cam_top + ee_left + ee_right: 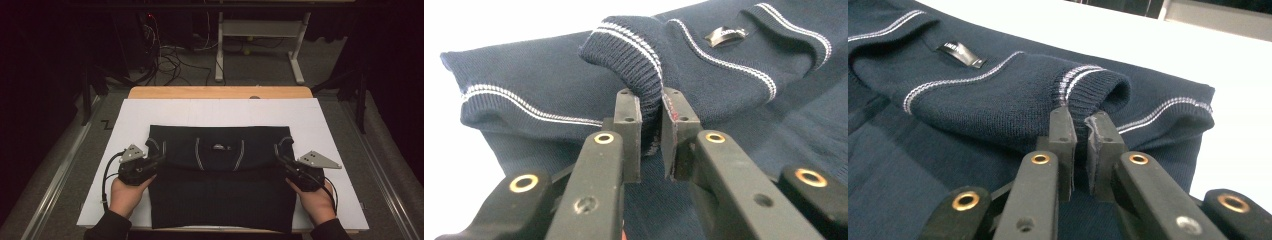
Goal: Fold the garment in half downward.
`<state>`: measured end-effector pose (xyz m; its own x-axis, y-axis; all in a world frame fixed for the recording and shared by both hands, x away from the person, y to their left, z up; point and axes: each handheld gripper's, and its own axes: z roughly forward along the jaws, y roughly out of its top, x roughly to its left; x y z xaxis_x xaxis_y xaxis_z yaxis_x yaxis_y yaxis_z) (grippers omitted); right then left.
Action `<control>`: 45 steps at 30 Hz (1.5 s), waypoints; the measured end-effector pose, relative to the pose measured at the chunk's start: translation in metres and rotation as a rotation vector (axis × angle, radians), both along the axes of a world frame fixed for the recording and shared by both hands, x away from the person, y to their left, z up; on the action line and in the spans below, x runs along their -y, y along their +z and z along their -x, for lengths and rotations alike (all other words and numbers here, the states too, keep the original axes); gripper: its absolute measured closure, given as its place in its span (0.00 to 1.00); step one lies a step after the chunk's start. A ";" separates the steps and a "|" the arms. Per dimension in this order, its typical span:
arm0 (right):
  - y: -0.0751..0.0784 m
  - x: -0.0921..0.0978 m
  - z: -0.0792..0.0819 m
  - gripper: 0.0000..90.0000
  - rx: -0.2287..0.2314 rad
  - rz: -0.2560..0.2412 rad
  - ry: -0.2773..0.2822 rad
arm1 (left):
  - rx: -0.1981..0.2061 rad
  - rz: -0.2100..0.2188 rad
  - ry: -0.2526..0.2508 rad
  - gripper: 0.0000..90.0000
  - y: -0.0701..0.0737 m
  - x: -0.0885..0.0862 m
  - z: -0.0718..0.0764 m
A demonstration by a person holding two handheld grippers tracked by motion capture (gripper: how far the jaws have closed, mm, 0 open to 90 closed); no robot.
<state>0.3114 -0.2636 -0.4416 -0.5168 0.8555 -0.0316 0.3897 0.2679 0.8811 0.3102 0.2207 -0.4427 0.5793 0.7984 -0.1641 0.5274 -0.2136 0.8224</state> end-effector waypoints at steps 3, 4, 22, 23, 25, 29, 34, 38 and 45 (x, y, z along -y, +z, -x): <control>-0.004 0.001 0.007 0.93 0.000 0.013 0.005 | -0.017 0.012 -0.008 0.85 -0.006 -0.003 0.005; -0.005 0.002 0.009 0.93 -0.002 0.015 0.008 | -0.027 0.013 -0.010 0.85 -0.008 -0.004 0.007; -0.017 0.007 0.031 0.93 -0.061 0.045 0.031 | -0.126 -0.007 -0.046 0.84 -0.026 -0.010 0.024; -0.018 0.008 0.032 0.92 -0.064 0.046 0.032 | -0.132 -0.008 -0.048 0.84 -0.027 -0.010 0.025; -0.019 0.008 0.033 0.92 -0.071 0.049 0.030 | -0.143 -0.014 -0.051 0.83 -0.030 -0.010 0.026; -0.022 0.007 0.035 0.92 -0.091 0.058 0.027 | -0.150 -0.016 -0.050 0.83 -0.032 -0.010 0.028; -0.027 0.007 0.035 0.88 -0.112 0.093 0.033 | -0.167 -0.012 -0.044 0.78 -0.034 -0.010 0.027; -0.028 0.011 0.034 0.80 -0.127 0.072 0.019 | -0.161 -0.011 -0.024 0.69 -0.033 -0.011 0.027; -0.023 0.017 0.034 0.58 -0.083 0.000 0.005 | -0.070 0.005 0.019 0.47 -0.028 -0.014 0.027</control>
